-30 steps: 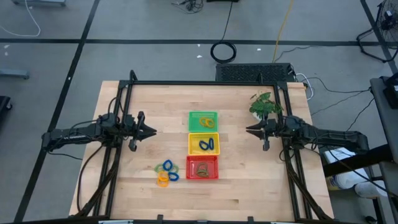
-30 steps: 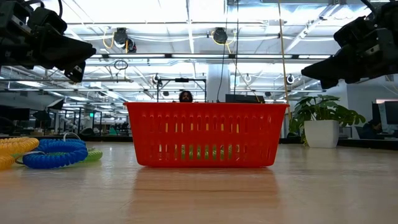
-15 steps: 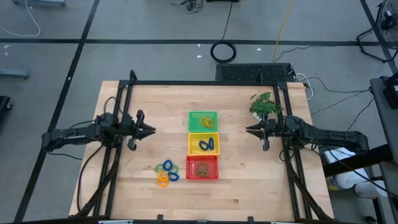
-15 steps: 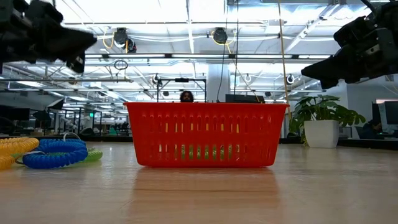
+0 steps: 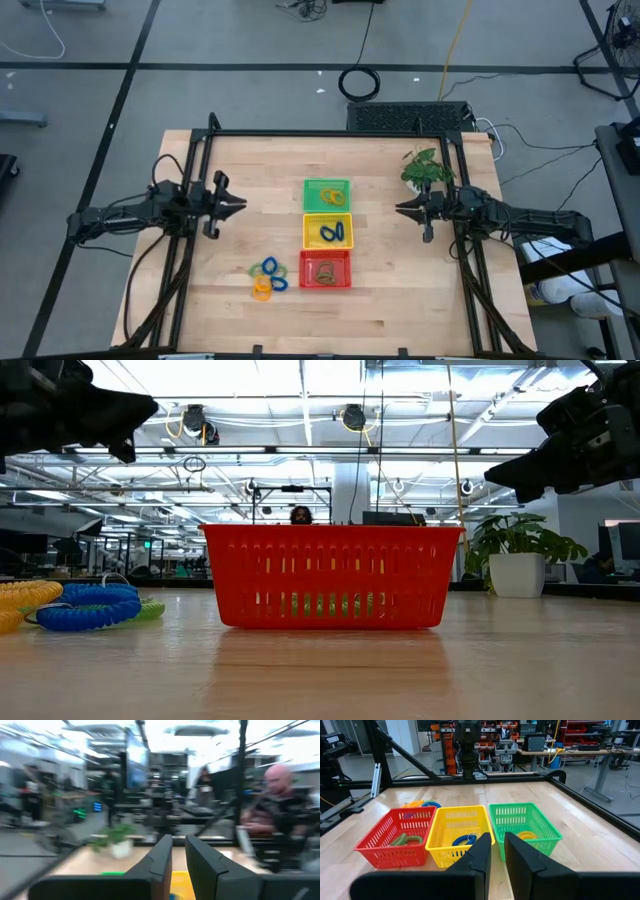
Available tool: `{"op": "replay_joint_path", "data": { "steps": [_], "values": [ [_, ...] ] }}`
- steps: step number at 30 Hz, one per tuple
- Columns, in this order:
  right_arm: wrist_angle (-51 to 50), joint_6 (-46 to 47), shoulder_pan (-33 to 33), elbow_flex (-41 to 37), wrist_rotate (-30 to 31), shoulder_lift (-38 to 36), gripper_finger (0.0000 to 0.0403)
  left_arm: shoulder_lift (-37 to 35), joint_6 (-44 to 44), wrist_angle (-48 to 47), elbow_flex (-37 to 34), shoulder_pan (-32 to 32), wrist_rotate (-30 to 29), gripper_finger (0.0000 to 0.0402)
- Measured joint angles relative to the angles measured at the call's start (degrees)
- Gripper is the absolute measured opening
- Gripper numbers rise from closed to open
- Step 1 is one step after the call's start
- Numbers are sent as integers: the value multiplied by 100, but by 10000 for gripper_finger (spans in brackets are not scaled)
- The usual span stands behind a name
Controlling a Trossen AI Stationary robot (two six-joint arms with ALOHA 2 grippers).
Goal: Sort spring keychains into baskets
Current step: Put the blue spring keychain into the yellow basket
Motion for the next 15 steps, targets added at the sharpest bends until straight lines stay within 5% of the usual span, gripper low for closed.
{"op": "replay_joint_path", "data": {
  "steps": [3, 9, 15],
  "values": [
    [0, 0, 0, 0, -1, 0, 38, 0, 235, 8, 0, 4, -527, 61],
    [0, 1, 0, 0, 0, 0, 41, 0, -66, -105, 9, 4, -633, 60],
    [2, 2, 0, 0, 1, 0, 39, 804, -1077, -2741, 987, -87, -1935, 61]
  ]
}}
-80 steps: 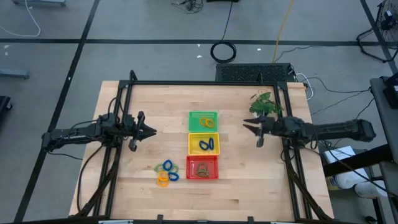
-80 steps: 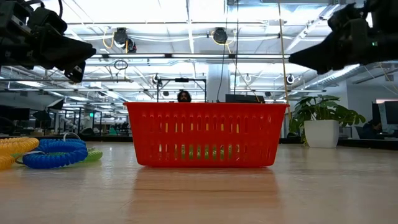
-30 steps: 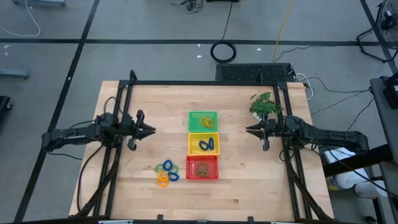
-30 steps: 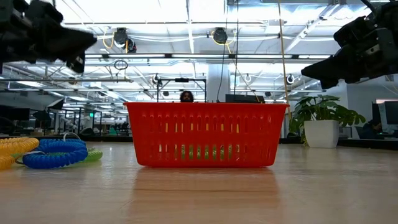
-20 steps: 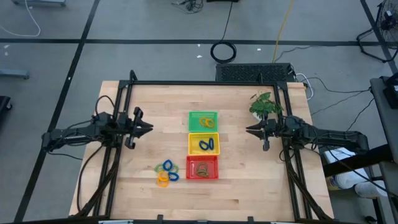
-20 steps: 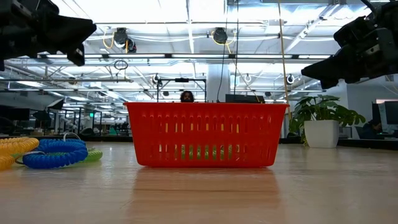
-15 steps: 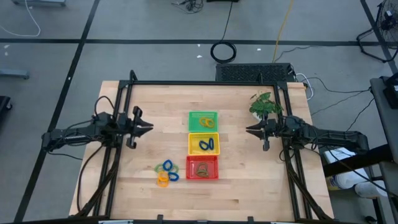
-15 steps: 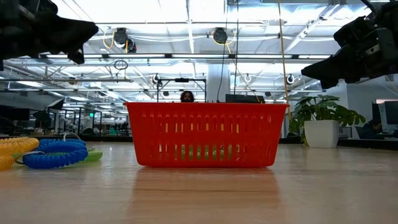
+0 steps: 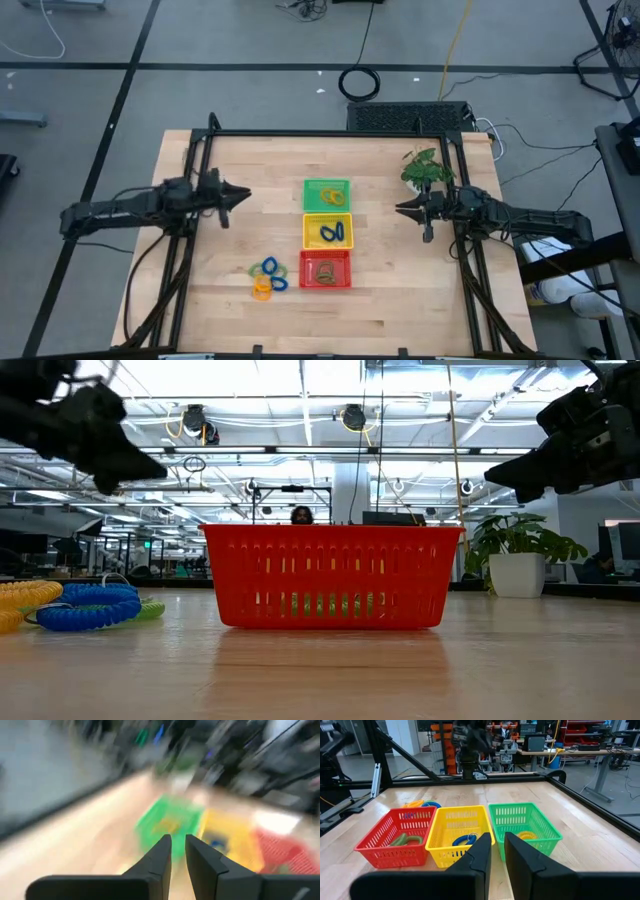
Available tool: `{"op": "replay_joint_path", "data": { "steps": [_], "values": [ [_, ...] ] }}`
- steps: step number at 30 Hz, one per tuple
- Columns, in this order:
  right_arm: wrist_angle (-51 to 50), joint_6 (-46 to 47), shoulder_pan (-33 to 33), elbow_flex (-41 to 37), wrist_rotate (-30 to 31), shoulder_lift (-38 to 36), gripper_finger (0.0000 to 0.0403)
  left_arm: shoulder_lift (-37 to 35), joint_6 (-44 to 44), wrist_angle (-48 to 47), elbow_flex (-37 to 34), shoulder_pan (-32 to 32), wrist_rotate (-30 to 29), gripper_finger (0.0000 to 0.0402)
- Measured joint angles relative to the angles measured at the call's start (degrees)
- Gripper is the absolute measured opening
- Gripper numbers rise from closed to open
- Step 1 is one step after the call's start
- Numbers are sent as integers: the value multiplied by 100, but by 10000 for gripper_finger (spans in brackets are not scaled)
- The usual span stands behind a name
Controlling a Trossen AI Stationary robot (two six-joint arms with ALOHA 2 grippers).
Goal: Sort spring keychains into baskets
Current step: Put the blue spring keychain into the yellow basket
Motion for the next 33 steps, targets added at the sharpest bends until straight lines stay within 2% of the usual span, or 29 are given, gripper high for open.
{"op": "replay_joint_path", "data": {
  "steps": [2, 6, 12, 15, 19, 25, 28, 33],
  "values": [
    [0, -1, 0, 0, 0, 1, 40, 689, -386, -566, 402, -106, -127, 67],
    [0, -2, 0, 0, 0, 2, 40, 2247, -874, -823, 1287, -481, 75, 102],
    [-1, -2, 0, 0, 0, 0, 40, 4240, -829, -2090, 2658, -1233, 149, 183],
    [0, -2, 0, 0, 0, 0, 41, 4976, -866, -2431, 2945, -1566, 452, 213],
    [0, -2, 0, 0, 0, 0, 38, 5678, -1171, -2146, 2983, -1957, 682, 231],
    [-1, -1, 0, 0, 0, 2, 41, 6475, -1766, -1848, 2980, -2333, 1038, 232],
    [-2, 0, 0, 0, 0, 2, 39, 6715, -1809, -1726, 2980, -2433, 1267, 232],
    [-2, -1, 1, 0, 0, 1, 40, 6906, -1838, -1647, 2980, -2542, 1227, 232]
  ]
}}
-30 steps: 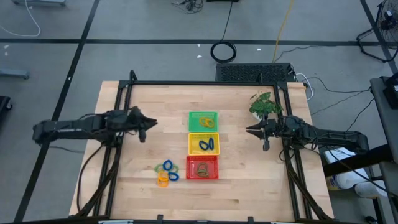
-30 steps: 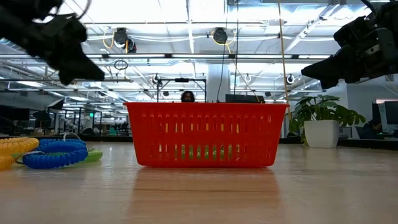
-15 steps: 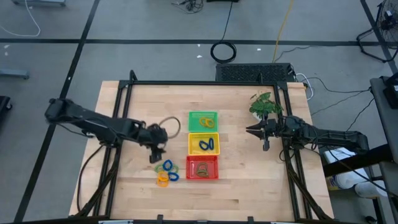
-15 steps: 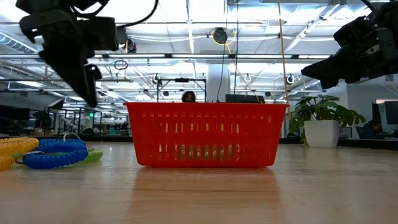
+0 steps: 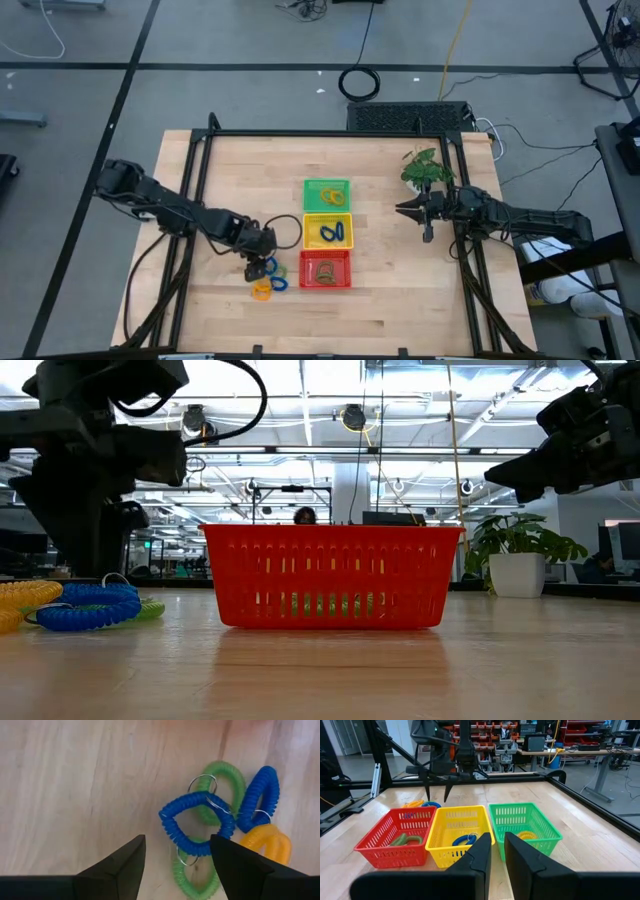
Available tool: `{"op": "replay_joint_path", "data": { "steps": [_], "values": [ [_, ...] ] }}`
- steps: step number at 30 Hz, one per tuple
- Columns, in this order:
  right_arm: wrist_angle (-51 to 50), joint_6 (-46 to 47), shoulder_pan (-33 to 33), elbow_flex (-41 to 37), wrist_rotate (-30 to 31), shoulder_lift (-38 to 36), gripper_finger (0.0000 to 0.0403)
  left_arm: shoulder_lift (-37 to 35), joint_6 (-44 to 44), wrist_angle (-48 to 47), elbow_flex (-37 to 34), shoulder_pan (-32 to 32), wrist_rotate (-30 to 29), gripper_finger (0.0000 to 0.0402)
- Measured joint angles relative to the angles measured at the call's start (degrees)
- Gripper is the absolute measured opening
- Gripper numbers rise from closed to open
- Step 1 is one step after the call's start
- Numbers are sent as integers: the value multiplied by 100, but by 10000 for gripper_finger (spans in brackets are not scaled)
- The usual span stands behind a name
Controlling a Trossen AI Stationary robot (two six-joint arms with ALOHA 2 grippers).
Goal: Sort spring keychains into baskets
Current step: Put the blue spring keychain into the yellow basket
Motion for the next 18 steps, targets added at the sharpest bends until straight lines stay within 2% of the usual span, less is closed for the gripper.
{"op": "replay_joint_path", "data": {
  "steps": [18],
  "values": [
    [7, -1, 1, 0, 0, -1, 38, 766, 28, 76, 28, -16, -530, 232]
  ]
}}
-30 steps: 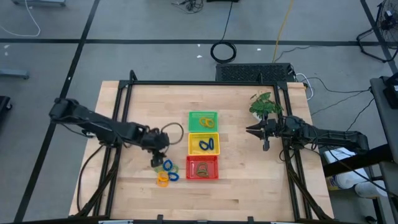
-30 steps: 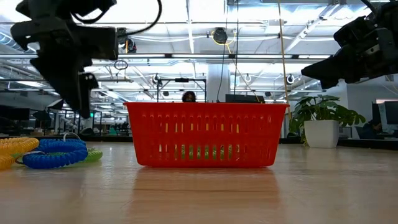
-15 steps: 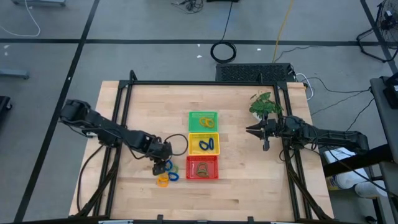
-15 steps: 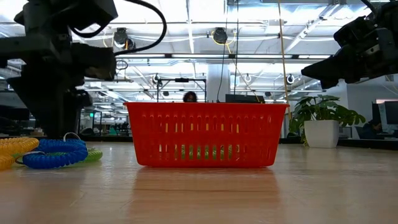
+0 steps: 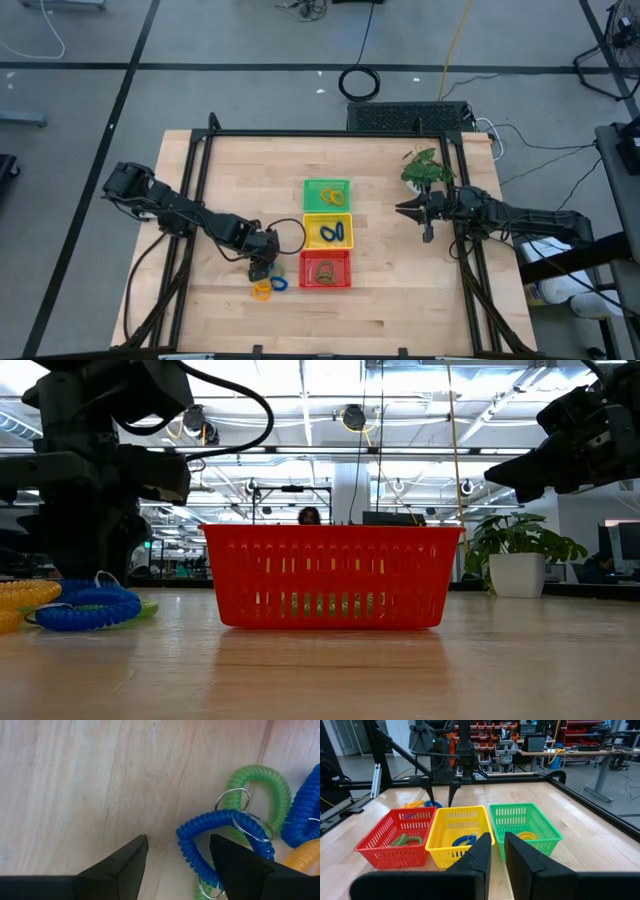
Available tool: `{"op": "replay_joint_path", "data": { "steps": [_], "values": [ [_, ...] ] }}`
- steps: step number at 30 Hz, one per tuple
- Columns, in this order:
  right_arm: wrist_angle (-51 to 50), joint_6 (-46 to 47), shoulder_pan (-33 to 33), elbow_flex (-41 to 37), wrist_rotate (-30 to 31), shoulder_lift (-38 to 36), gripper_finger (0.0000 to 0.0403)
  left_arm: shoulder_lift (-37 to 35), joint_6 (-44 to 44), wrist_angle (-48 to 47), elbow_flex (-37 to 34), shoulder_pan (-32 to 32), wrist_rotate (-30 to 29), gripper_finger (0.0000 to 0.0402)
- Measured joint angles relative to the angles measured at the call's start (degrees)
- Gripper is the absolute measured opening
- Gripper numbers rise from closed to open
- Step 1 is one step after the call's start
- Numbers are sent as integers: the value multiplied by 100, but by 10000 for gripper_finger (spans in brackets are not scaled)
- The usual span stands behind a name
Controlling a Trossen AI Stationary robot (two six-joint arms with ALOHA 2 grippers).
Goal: Sort spring keychains into baskets
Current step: Put the blue spring keychain into the yellow basket
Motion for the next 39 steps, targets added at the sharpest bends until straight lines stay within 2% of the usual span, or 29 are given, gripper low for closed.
{"op": "replay_joint_path", "data": {
  "steps": [10, 13, 22, 28, 31, 39],
  "values": [
    [10, 1, 0, 0, 0, 2, 38, 7, 38, 35, -14, 2, -167, 223],
    [10, -1, 0, 0, 0, 2, 40, 9, 72, 18, -20, 10, -173, 196],
    [10, -1, 0, 0, 0, 2, 39, 11, 70, -28, -31, 24, -190, 81],
    [10, 0, -2, 0, 0, 1, 39, 13, 79, -4, -33, 24, -157, 31],
    [9, -1, 0, 0, 0, 1, 38, 13, 159, 2, -33, 24, -143, 25],
    [8, -1, -1, 0, 0, 2, 39, 15, 212, 13, -33, 24, -110, 48]
  ]
}}
